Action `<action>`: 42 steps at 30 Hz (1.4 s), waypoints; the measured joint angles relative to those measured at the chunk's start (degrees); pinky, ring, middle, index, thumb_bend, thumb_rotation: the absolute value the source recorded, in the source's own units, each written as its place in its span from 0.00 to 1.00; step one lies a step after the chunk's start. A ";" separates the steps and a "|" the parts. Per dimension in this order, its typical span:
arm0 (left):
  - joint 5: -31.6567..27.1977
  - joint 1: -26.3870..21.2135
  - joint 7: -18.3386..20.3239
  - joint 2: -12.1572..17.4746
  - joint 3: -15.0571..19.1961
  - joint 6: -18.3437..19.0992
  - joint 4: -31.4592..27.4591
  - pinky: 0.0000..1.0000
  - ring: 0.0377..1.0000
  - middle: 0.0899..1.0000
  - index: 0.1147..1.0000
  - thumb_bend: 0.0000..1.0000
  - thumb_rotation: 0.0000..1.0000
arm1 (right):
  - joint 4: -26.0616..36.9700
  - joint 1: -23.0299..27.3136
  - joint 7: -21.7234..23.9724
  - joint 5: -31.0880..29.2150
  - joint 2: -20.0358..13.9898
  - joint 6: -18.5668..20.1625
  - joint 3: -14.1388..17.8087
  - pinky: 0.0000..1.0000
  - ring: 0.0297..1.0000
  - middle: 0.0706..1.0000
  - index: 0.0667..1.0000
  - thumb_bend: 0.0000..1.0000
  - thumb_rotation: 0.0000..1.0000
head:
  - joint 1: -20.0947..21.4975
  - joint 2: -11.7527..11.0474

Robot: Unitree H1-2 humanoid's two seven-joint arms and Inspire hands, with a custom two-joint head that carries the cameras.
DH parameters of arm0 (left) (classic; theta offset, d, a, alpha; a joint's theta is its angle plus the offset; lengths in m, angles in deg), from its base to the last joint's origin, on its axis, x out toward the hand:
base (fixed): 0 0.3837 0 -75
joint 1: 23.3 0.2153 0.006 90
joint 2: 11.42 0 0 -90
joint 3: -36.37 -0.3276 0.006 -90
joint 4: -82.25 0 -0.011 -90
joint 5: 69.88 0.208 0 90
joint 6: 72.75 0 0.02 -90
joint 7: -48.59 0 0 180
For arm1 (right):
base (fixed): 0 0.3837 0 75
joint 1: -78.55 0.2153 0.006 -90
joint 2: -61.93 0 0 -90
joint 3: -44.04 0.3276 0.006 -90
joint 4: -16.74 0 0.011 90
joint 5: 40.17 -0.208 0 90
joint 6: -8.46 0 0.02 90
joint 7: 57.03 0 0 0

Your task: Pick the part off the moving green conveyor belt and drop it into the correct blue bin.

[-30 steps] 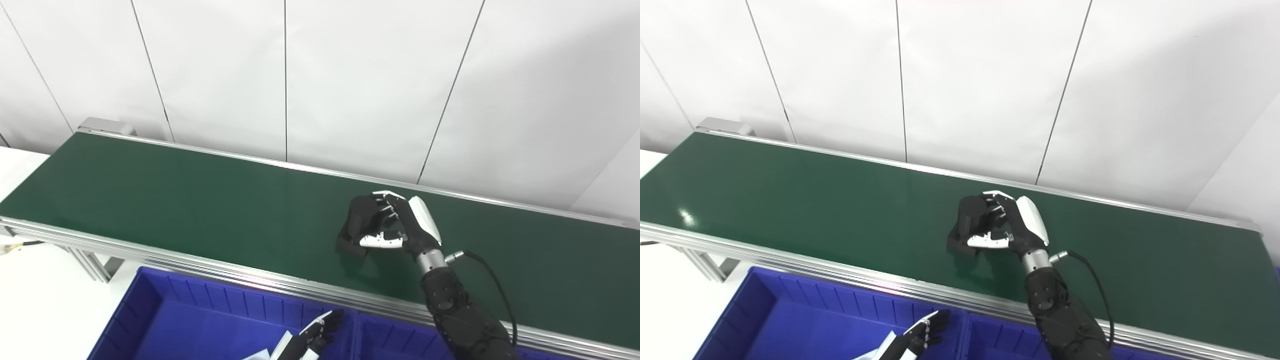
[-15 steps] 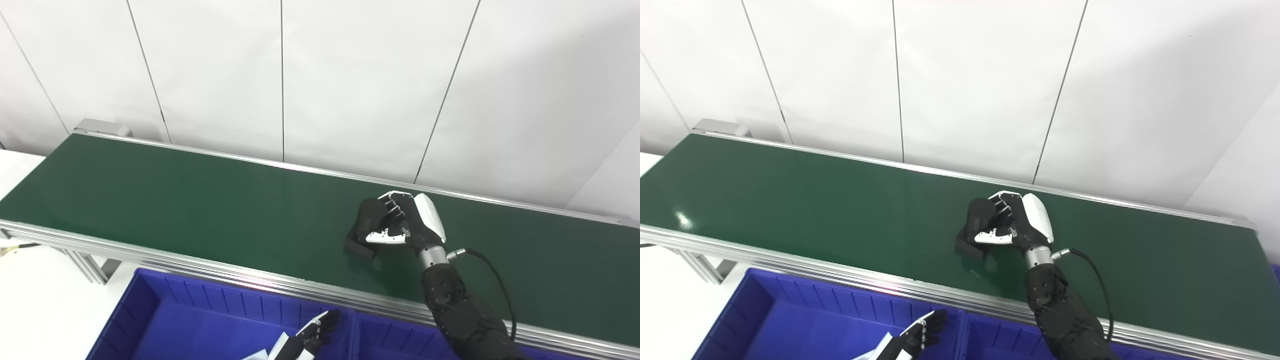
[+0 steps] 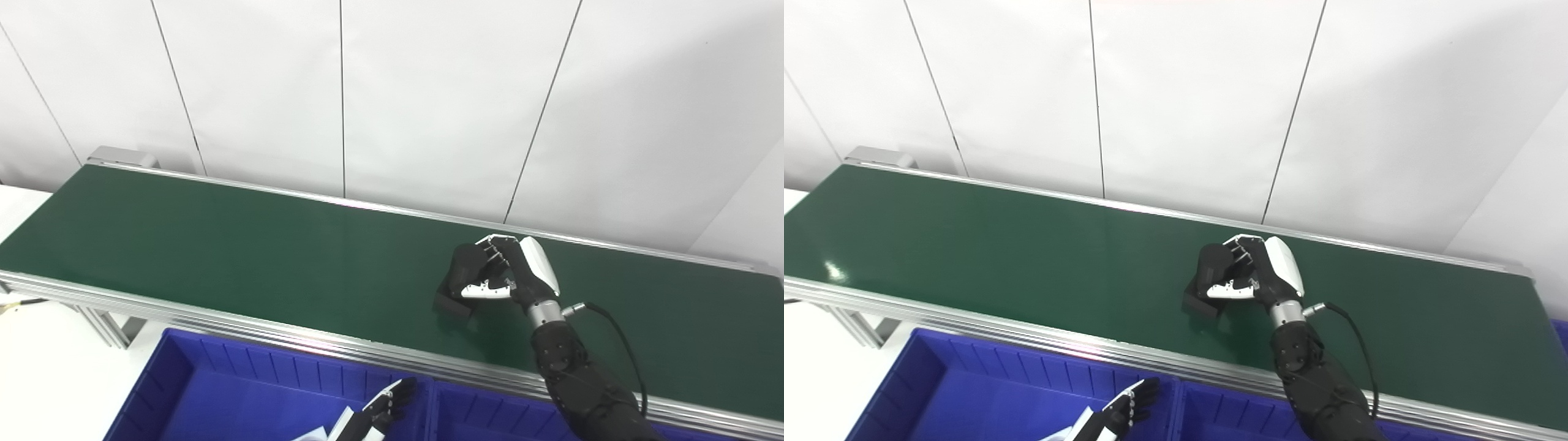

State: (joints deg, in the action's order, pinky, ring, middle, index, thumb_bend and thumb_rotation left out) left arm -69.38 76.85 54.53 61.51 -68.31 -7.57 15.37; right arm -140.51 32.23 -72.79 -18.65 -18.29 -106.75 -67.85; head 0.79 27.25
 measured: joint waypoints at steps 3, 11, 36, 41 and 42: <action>0.01 0.08 -0.03 -0.30 -0.02 0.00 -0.01 0.93 0.93 0.92 0.90 0.79 0.99 | 5.53 -2.46 2.08 0.26 -0.88 0.16 -0.08 0.42 0.41 0.45 0.47 0.52 0.00 | 0.35 0.62; 0.06 0.37 -0.21 -0.81 0.07 0.00 -0.52 0.96 0.95 0.93 0.92 0.81 1.00 | 31.12 -13.48 11.56 -0.97 -5.58 1.37 3.03 0.38 0.40 0.43 0.49 0.52 0.00 | 4.90 1.85; -7.18 2.57 7.89 2.21 7.29 -0.03 -11.40 0.92 0.93 0.90 0.93 0.89 0.96 | 71.75 -37.50 20.07 -1.24 -11.24 21.18 14.60 0.36 0.39 0.44 0.49 0.52 0.00 | 25.14 15.91; -7.97 2.57 7.90 2.23 6.81 0.92 -14.76 0.90 0.91 0.89 0.91 0.90 0.94 | 78.11 -43.23 21.83 -1.57 -12.26 23.42 16.36 0.38 0.41 0.45 0.48 0.52 0.00 | 25.23 19.68; -7.97 2.58 7.89 2.23 6.81 1.53 -15.51 0.90 0.91 0.89 0.91 0.89 0.94 | 78.97 -44.12 22.32 -1.54 -12.51 23.80 16.49 0.38 0.41 0.45 0.48 0.52 0.00 | 25.49 20.82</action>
State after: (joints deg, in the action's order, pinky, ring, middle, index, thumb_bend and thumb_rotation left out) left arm -77.35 79.43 62.42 63.74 -61.51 -6.05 -0.14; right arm -61.54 -11.89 -50.47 -20.19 -30.80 -82.95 -51.36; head 26.28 48.06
